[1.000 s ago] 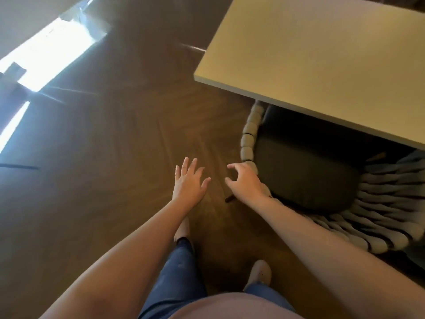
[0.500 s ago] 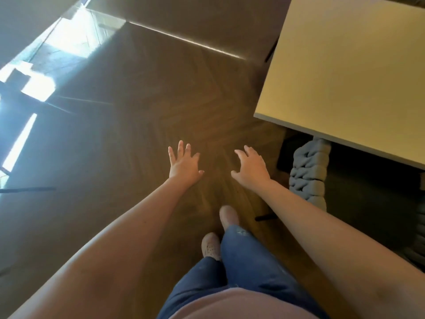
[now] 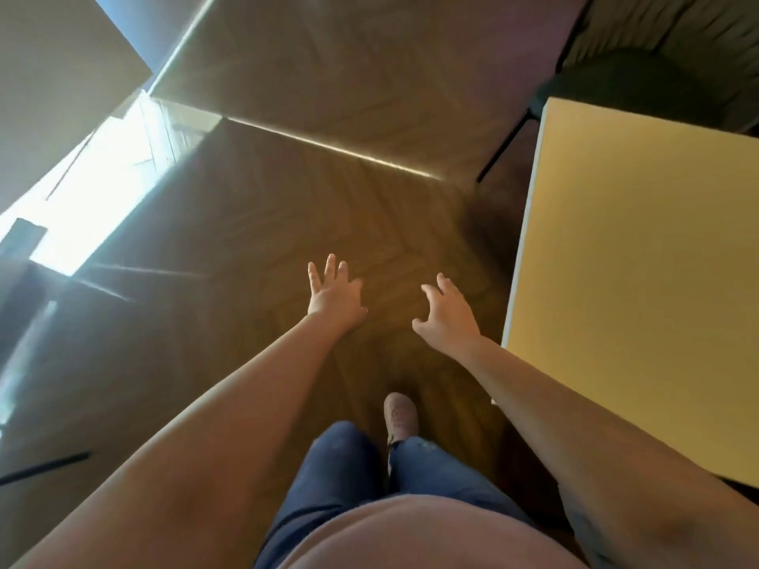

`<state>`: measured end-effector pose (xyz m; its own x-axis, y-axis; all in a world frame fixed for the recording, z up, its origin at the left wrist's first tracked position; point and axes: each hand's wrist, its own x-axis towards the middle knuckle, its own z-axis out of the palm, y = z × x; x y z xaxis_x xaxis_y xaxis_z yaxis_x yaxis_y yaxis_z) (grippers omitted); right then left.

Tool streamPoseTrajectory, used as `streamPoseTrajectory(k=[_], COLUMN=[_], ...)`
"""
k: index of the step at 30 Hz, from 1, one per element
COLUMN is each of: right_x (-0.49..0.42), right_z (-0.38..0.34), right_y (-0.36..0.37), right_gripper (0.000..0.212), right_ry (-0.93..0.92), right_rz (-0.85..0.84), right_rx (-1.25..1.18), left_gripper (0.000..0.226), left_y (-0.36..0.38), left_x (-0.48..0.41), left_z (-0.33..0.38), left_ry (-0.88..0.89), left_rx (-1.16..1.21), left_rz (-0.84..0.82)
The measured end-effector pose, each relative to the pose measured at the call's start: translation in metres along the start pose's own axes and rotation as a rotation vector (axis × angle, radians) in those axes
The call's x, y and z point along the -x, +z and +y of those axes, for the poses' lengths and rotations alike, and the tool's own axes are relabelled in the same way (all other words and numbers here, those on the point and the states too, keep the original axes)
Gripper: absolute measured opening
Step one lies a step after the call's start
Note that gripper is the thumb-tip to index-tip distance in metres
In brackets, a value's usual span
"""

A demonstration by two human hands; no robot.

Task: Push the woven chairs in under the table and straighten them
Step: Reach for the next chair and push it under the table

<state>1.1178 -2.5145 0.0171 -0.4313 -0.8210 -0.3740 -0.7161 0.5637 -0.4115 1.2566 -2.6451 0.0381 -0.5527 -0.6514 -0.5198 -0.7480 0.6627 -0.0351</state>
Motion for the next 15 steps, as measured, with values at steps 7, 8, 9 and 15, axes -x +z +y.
streamPoseTrajectory(k=[7,8,9,15], right_x=[-0.119,-0.133,-0.154,-0.256], right_z=[-0.013,-0.016,-0.018,-0.043], right_y=[-0.048,-0.053,-0.058,-0.091], right_gripper=[0.069,0.069,0.069,0.073], right_ry=[0.154,0.185,0.223,0.448], right_rz=[0.016,0.015,0.021,0.088], right_rx=[0.023,0.02,0.012,-0.13], left_gripper=[0.051,0.05,0.048,0.047], left_y=[-0.068,-0.076,-0.086,-0.152], left_x=[-0.125,-0.141,-0.162,-0.266], left_z=[-0.027,-0.031,-0.036,-0.069], left_ry=[0.116,0.143,0.183,0.392], left_rx=[-0.014,-0.006,-0.004,-0.106], left_rz=[-0.032,-0.021,-0.008,-0.011])
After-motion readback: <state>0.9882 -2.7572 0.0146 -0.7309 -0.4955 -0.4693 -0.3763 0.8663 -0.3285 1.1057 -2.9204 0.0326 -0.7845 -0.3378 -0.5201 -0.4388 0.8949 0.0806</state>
